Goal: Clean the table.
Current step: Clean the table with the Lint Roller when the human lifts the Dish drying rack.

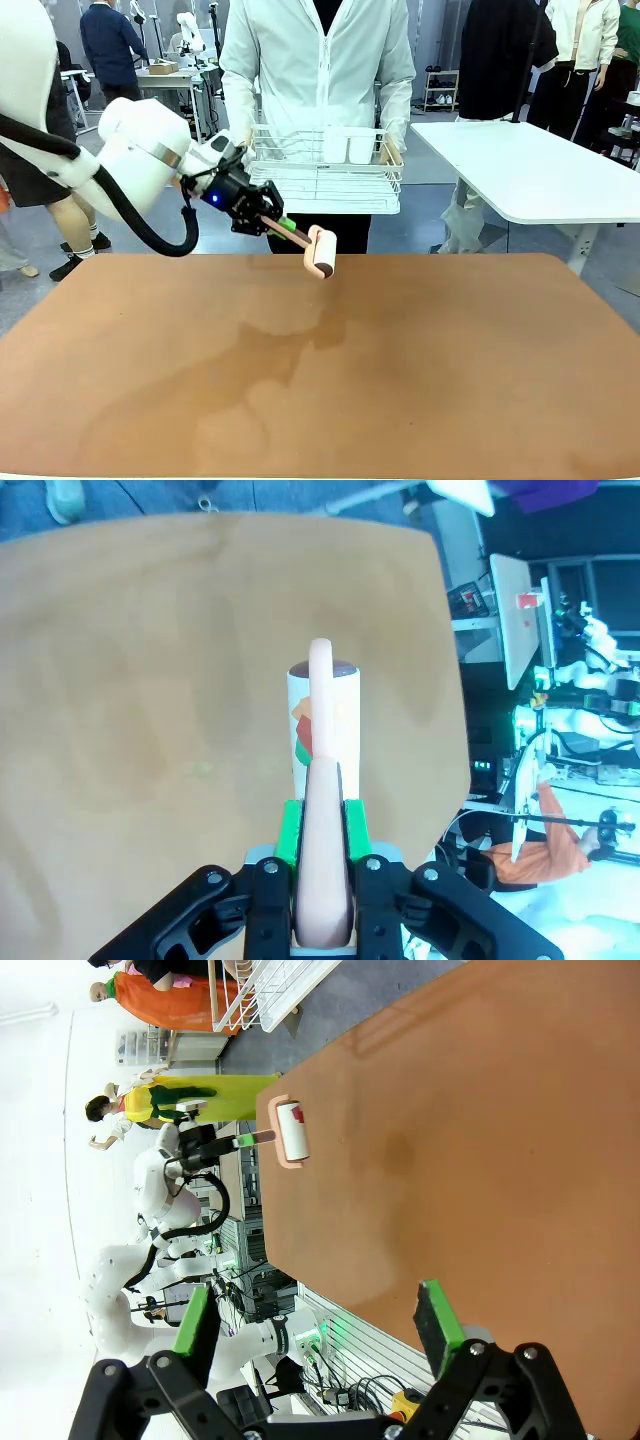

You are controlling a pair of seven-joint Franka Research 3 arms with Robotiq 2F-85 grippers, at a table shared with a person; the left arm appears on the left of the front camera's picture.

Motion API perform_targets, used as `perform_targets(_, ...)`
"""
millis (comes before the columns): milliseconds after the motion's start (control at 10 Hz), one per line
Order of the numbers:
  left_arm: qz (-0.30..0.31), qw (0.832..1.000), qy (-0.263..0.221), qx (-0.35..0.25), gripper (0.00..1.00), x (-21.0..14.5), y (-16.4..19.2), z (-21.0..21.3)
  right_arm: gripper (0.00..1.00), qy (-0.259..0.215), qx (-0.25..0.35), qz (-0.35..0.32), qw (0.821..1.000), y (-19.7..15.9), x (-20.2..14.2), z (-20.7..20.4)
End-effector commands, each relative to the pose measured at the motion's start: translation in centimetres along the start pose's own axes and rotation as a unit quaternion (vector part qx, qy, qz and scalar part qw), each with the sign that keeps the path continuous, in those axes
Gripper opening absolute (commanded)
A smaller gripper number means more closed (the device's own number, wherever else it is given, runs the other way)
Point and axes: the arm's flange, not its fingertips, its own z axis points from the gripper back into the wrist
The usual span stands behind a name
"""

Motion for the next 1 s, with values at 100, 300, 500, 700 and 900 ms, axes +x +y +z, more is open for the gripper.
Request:
perform_targets(100,0.011,0.999,0.006,0.038,0.19,-1.2,-1.1,0.5,1.00,-0.001,0.003,0.003,1.000,0.3,-0.1,0.1)
perform_targets(300,0.001,0.999,-0.001,0.047,0.19,-1.3,-2.0,1.5,1.00,-0.001,0.003,0.003,1.000,0.3,-0.1,0.1)
perform_targets(500,-0.002,0.997,-0.001,0.074,0.19,-1.3,-3.0,3.4,1.00,-0.001,0.003,0.003,1.000,0.3,-0.1,0.1)
perform_targets(700,-0.015,0.984,-0.014,0.174,0.19,-0.9,-7.2,9.1,1.00,-0.001,0.003,0.003,1.000,0.3,-0.1,0.1)
perform_targets(900,-0.029,0.957,0.025,0.286,0.19,-1.7,-11.2,15.9,1.00,-0.001,0.003,0.003,1.000,0.3,-0.1,0.1)
